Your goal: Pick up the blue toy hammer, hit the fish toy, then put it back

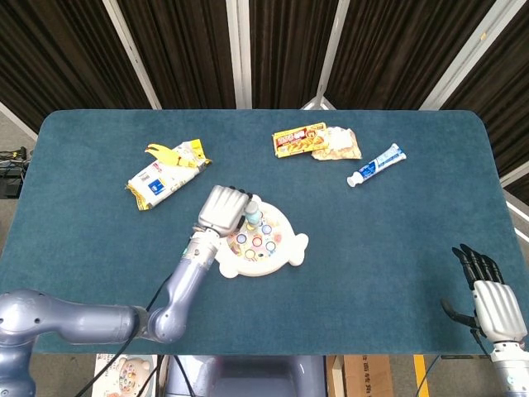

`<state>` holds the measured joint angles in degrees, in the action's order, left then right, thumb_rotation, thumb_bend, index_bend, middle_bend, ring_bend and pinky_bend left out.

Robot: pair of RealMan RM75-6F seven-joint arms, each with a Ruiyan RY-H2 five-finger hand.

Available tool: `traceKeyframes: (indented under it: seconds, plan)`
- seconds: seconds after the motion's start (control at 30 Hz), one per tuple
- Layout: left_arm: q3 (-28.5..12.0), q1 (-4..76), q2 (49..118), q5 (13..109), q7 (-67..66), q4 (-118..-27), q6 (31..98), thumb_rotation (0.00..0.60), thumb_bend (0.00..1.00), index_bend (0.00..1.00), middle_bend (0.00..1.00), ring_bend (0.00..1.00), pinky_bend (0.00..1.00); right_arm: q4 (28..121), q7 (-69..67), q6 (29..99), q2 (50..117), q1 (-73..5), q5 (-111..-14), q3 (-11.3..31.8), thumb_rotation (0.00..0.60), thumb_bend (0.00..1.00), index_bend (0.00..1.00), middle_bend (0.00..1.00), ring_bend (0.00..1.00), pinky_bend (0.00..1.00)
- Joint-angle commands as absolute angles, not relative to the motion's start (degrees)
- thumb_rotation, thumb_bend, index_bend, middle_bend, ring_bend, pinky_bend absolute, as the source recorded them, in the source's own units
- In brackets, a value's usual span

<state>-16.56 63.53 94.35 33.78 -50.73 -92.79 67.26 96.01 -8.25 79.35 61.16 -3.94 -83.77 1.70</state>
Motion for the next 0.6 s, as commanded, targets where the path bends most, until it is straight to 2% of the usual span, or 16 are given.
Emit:
traceKeyframes:
  seconds: [0.03,0.27,0.6]
  plan:
    - [-14.08,59.09,89.42,36.56,-47.84,-98.83,70.06,0.6,0.67,0.64,0.61,0.44,0.57,96.0,-8.06,79.4,61.19,-3.9,-83.67,1.72,0.6,0.31,0.0,0.0,0.0,0.0]
    - [-7.22,51.94,84.06,42.76,-41.85,-103.28,71.11,0.6,0.67,0.64,0.61,0.44,0.57,96.28,-7.8,79.24,61.21,-3.83,-83.0,1.86,0.6,0.31,0.0,0.0,0.0,0.0]
    - [-1.48,44.94,82.11,50.66,-34.93,-101.17,72.09,0.6,0.67,0.64,0.61,0.44,0.57,96.73,-7.23,79.47,61.15,-3.7,-83.4,1.67,0.6,0.31,0.0,0.0,0.0,0.0]
